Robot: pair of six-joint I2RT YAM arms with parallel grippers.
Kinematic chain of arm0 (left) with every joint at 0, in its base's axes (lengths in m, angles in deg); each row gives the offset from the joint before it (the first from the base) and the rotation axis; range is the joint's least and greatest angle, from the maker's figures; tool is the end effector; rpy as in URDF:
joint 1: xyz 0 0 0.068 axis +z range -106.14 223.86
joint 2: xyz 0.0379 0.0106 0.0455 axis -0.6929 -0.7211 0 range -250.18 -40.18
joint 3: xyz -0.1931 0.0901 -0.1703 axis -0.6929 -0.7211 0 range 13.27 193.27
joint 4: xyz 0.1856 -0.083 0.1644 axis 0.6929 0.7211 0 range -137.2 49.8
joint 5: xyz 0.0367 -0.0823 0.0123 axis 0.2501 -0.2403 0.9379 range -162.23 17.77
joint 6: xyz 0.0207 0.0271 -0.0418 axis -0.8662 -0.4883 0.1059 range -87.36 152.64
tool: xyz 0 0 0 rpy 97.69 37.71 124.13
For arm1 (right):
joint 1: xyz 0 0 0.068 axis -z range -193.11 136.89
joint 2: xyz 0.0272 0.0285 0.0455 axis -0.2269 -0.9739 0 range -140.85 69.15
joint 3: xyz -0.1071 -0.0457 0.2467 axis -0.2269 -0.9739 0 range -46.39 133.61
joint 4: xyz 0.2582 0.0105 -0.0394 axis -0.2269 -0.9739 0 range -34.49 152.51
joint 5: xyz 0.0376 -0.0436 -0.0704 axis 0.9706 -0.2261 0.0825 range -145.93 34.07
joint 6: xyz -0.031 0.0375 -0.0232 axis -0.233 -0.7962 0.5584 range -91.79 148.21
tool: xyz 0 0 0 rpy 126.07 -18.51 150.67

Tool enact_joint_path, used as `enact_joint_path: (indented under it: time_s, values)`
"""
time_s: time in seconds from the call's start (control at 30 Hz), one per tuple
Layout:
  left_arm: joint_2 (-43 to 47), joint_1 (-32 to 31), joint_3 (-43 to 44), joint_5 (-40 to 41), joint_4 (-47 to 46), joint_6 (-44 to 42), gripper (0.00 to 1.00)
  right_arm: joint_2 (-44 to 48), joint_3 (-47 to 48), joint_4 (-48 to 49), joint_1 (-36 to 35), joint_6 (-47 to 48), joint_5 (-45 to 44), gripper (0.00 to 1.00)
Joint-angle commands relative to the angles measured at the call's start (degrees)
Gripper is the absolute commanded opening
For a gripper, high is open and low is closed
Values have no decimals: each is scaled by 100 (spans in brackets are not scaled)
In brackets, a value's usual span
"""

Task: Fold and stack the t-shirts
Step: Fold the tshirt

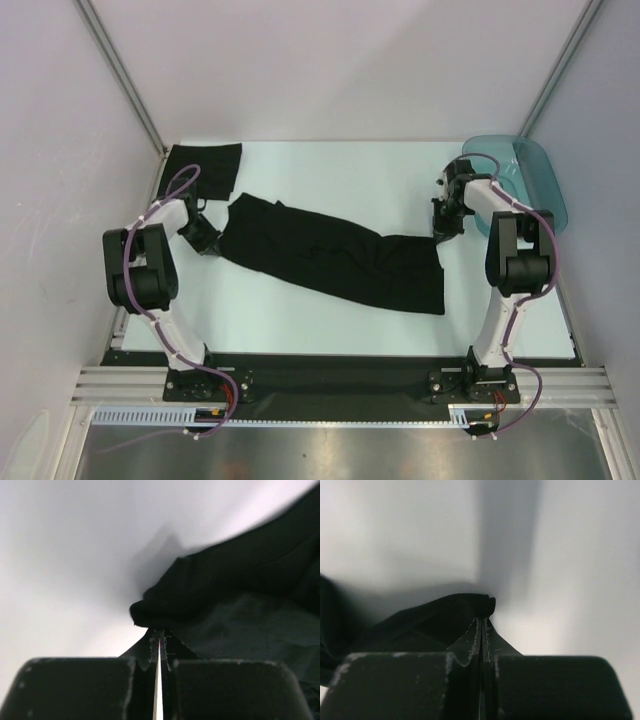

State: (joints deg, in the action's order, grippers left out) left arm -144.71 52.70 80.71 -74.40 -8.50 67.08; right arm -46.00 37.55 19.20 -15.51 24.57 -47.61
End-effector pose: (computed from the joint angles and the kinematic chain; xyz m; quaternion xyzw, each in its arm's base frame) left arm 0.3408 0.0515 0.1628 -0.3637 0.9231 -0.0457 0.1164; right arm 0.4015 0.0220 0.1716 0.0009 0.9883 0.0788 0.1304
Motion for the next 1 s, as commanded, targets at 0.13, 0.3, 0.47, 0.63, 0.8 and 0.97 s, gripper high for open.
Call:
enact_joint_path:
  time_s: [0.13,0.3,0.47,0.63,0.8,0.97]
  values:
    - [-620,-365,1262,60,24,-402,0,1186,-1166,-591,-165,-760,64,0]
    - [-981,-462,1780,-28,-73,-473,0,2301,-2003,-643,-428,-1287,520,0]
    - [-1271,-585,2159,-160,-161,-517,0,3138,-2618,-994,-656,-1710,838,0]
    - [-1623,-664,2792,-178,-29,-675,0,4226,-3436,-1057,-1175,-2595,1549,0]
    - [-1816,-664,3248,-143,111,-965,0,5019,-4253,-960,-2140,-3537,1814,0]
    - [-1773,-664,3539,-64,357,-1264,0,5556,-4466,-916,-2433,-3724,1736,3]
